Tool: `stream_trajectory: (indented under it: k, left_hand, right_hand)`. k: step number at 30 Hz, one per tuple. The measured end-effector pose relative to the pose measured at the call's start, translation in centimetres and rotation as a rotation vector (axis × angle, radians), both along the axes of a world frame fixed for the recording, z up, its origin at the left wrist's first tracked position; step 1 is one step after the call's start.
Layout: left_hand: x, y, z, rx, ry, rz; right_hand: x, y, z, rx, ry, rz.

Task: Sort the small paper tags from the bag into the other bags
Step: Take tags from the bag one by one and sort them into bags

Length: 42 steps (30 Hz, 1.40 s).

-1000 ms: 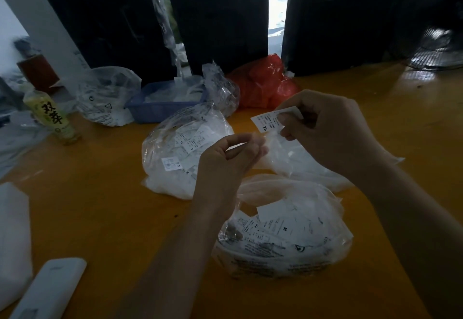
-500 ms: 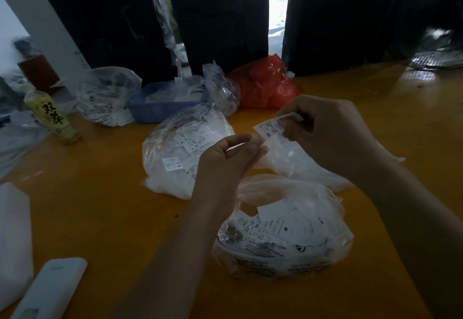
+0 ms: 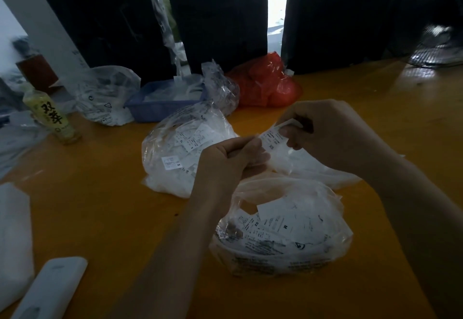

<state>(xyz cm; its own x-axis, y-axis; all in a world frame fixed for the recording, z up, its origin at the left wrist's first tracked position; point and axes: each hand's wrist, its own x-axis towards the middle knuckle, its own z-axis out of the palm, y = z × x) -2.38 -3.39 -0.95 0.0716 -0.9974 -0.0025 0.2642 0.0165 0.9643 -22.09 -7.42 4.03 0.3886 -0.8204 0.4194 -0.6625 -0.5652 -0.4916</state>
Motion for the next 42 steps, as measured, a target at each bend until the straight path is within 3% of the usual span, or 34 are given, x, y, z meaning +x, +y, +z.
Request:
stream_trajectory:
  k: [3, 6, 12, 21, 27, 31, 34, 37, 39, 42]
  left_hand:
    - [0.3, 0.2, 0.0, -0.048, -0.21, 0.018]
    - [0.2, 0.3, 0.2, -0.084, -0.292, 0.034]
    - [0.2, 0.1, 0.0, -0.09, -0.264, 0.104]
    - [0.3, -0.2, -0.2, -0.008, -0.169, 0.18]
    - [0.8, -0.4, -0.3, -0.055, -0.222, 0.09]
    - [1.2, -0.5, -0.2, -0.212, -0.402, 0.142]
    - [2.8, -0.9, -0.1, -0.311, -0.695, 0.302]
    - [5.1, -1.7, 0.1, -0.328, -1.084, 0.546]
    - [6.4, -2.1, -0.5, -0.258, -1.23, 0.598]
    - [7.2, -2.7, -2.0, -0.127, -1.359, 0.566]
  right_hand:
    - [0.1, 0.1, 0.0, 0.012, 0.072, 0.021]
    - [0.5, 0.1, -0.3, 0.089, 0.054, 0.034]
    - [1.1, -0.2, -0.6, 0.172, -0.266, -0.062]
    - [2.0, 0.3, -1.1, 0.238, -0.081, 0.081]
    - [2.2, 0.1, -1.5, 0.181, -0.249, -0.003]
    - [2.0, -0.1, -1.4, 0.215, -0.253, -0.021]
    - [0.9, -1.0, -1.3, 0.188, -0.096, -0.131]
    - [-1.1, -2.7, -1.7, 0.18, 0.379, -0.292]
    - [-2.0, -3.6, -3.1, 0.217, 0.676, -0.329]
    - [-2.8, -4.8, -5.4, 0.279, 0.794, -0.343]
